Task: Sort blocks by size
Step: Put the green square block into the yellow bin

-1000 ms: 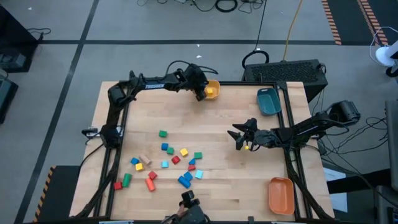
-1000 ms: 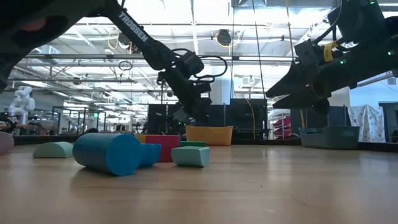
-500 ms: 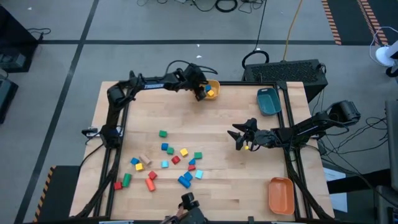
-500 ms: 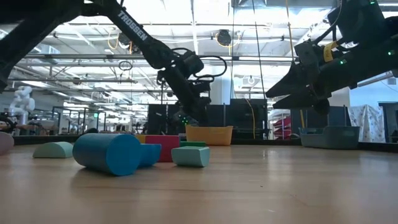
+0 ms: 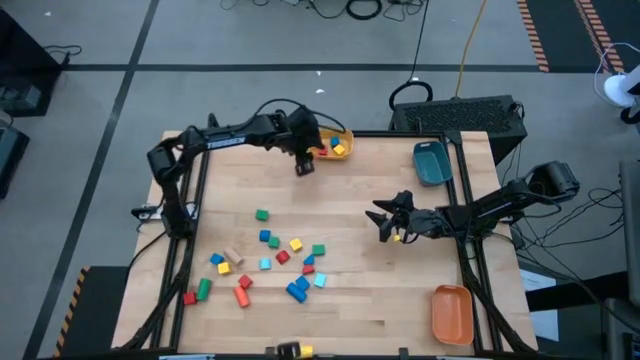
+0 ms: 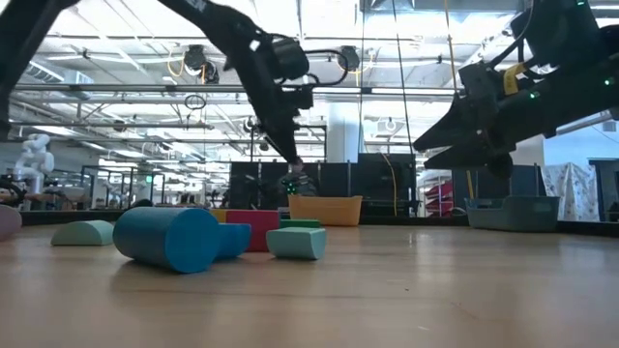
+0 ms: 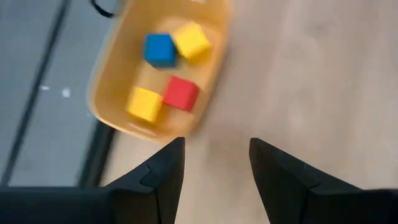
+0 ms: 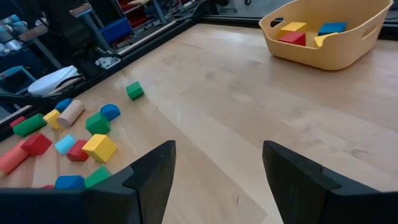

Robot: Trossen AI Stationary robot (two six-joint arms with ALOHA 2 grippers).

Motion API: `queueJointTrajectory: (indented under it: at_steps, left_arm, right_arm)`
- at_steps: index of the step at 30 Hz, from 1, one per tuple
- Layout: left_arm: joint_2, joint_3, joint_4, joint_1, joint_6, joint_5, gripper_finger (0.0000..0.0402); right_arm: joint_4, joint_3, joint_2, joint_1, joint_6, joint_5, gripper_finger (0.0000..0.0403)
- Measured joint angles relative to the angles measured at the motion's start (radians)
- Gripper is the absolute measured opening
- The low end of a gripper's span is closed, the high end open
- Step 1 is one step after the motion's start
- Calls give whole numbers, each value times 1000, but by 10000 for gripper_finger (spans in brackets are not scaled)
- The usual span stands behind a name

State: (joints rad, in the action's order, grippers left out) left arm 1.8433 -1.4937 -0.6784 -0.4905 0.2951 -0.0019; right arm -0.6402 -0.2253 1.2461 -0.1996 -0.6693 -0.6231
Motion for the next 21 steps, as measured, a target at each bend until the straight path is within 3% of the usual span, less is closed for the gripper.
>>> queueJointTrajectory:
  at_steps: [4, 9, 21]
  left_arm:
    - [-51, 28, -94, 41, -9, 39, 182]
    - [-130, 154, -109, 115, -101, 58, 182]
    - [-294, 487, -89, 316, -315, -1, 183]
  right_arm:
    - [0, 0, 0, -14, 0, 0, 228]
    - [1, 0, 0, -21, 0, 0, 228]
    - [1, 0, 0, -21, 1, -5, 228]
